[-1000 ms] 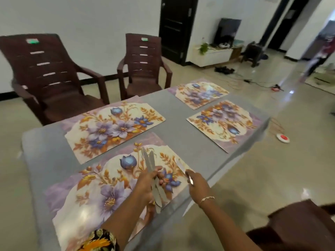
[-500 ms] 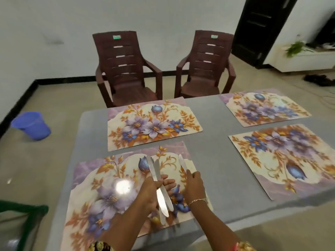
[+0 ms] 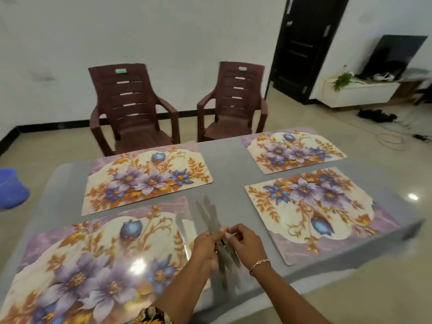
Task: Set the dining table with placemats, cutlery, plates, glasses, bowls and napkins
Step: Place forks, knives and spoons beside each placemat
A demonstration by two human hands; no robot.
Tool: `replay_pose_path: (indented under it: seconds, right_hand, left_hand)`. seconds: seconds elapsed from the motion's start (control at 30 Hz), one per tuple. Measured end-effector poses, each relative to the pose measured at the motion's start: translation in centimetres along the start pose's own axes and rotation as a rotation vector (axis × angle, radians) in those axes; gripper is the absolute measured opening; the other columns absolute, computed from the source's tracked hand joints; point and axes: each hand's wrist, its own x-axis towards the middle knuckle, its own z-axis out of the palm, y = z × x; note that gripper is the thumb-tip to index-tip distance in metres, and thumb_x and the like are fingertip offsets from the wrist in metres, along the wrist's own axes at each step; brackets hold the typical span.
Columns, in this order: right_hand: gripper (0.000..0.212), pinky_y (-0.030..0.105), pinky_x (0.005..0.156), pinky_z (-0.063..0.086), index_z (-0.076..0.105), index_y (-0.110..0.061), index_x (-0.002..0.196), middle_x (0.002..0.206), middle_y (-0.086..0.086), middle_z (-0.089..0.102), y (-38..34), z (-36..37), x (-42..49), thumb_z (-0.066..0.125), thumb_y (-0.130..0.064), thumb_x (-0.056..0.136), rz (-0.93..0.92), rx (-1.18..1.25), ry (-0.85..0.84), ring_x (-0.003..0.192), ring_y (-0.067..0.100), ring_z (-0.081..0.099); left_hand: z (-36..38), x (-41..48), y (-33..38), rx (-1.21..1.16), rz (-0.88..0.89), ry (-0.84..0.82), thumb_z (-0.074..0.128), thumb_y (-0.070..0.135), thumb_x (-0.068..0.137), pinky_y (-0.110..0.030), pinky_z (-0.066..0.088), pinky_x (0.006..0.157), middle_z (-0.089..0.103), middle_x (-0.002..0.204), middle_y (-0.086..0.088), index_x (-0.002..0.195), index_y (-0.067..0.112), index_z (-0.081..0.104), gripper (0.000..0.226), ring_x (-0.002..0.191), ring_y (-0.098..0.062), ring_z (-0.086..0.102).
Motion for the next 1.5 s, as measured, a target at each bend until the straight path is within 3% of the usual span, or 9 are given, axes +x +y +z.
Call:
replay_pose_path:
  seconds: [0.17, 0.33, 0.47, 0.6, 0.7, 0.8, 1.07, 1.27, 1.5]
  right_hand:
    - [0.012, 0.012, 0.053, 0.041, 0.056, -0.017, 0.078, 0.063, -0.002, 0.062, 4.1, -5.6, 0.2, 0.063, -0.011, 0.085, 0.142, 0.2, 0.058, 0.051, 0.002, 0.055]
    - [0.014, 0.013, 0.041, 0.039, 0.058, -0.015, 0.084, 0.062, 0.003, 0.057, 9.2, -12.7, 2.2, 0.054, -0.003, 0.09, 0.251, 0.331, 0.17, 0.041, 0.002, 0.048]
    - [0.028, 0.016, 0.056, 0.042, 0.057, -0.02, 0.089, 0.075, -0.002, 0.056, 14.3, -17.6, 4.7, 0.043, 0.005, 0.09, 0.294, 0.178, 0.291, 0.065, 0.01, 0.05]
    - [0.032, 0.019, 0.07, 0.041, 0.058, -0.007, 0.113, 0.103, 0.01, 0.063, 19.6, -22.6, 7.4, 0.04, 0.007, 0.09, 0.382, -0.014, 0.359, 0.09, 0.022, 0.056]
    - [0.037, 0.023, 0.076, 0.038, 0.055, -0.007, 0.12, 0.116, 0.012, 0.061, 22.8, -26.0, 9.4, 0.039, 0.006, 0.09, 0.434, -0.15, 0.363, 0.103, 0.027, 0.058]
    - [0.035, 0.024, 0.074, 0.04, 0.056, -0.007, 0.121, 0.112, 0.014, 0.065, 25.1, -28.5, 11.5, 0.038, 0.002, 0.092, 0.48, -0.175, 0.396, 0.098, 0.028, 0.06]
    - [0.029, 0.026, 0.086, 0.042, 0.061, 0.0, 0.115, 0.113, 0.016, 0.064, 27.8, -31.5, 13.6, 0.042, -0.002, 0.094, 0.449, -0.27, 0.419, 0.106, 0.03, 0.058]
    - [0.026, 0.033, 0.086, 0.045, 0.061, -0.01, 0.114, 0.11, 0.013, 0.061, 29.9, -33.0, 14.4, 0.046, -0.013, 0.094, 0.41, -0.474, 0.324, 0.102, 0.028, 0.058]
    - [0.022, 0.029, 0.083, 0.041, 0.061, -0.012, 0.11, 0.108, 0.009, 0.06, 32.4, -38.4, 14.9, 0.049, -0.019, 0.092, 0.281, -0.403, 0.192, 0.1, 0.027, 0.058]
  left_hand:
    - [6.9, 0.9, -2.5, 0.009, -0.043, -0.141, 0.065, 0.001, 0.084, -0.023, 0.051, 0.043, 0.066, 0.055, -0.01, 0.082, -0.003, 0.062, 0.006, 0.046, -0.018, 0.064]
    - [14.7, 4.1, -5.8, 0.068, -0.113, -0.242, 0.058, 0.007, 0.089, -0.023, 0.049, 0.046, 0.068, 0.062, -0.01, 0.089, 0.0, 0.062, 0.007, 0.053, -0.016, 0.065]
    - [20.2, 6.8, -7.4, 0.06, -0.162, -0.242, 0.048, 0.005, 0.095, -0.016, 0.044, 0.036, 0.069, 0.056, -0.007, 0.093, 0.0, 0.061, 0.014, 0.04, -0.011, 0.06]
    - [24.8, 10.8, -8.0, 0.037, -0.202, -0.219, 0.042, 0.004, 0.097, -0.014, 0.036, 0.034, 0.067, 0.058, -0.008, 0.1, -0.001, 0.059, 0.018, 0.035, -0.01, 0.052]
    - [28.1, 13.0, -8.2, 0.031, -0.229, -0.233, 0.037, 0.003, 0.099, -0.016, 0.038, 0.034, 0.066, 0.062, -0.01, 0.099, -0.003, 0.054, 0.018, 0.036, -0.012, 0.053]
    - [30.6, 14.5, -8.0, 0.041, -0.232, -0.217, 0.038, 0.004, 0.099, -0.015, 0.036, 0.034, 0.063, 0.074, -0.014, 0.096, 0.001, 0.055, 0.017, 0.038, -0.012, 0.051]
    - [33.8, 16.0, -8.5, 0.039, -0.238, -0.158, 0.04, 0.003, 0.098, -0.018, 0.038, 0.037, 0.064, 0.07, -0.012, 0.093, 0.0, 0.056, 0.017, 0.041, -0.014, 0.05]
    - [37.0, 16.3, -9.8, -0.023, -0.241, -0.15, 0.039, 0.007, 0.099, -0.016, 0.039, 0.036, 0.064, 0.059, -0.009, 0.085, 0.005, 0.056, 0.022, 0.036, -0.012, 0.055]
    - [46.1, 16.1, -13.9, -0.004, -0.207, -0.233, 0.037, 0.012, 0.101, -0.029, 0.053, 0.053, 0.07, 0.068, -0.008, 0.086, 0.006, 0.055, 0.025, 0.063, -0.021, 0.067]
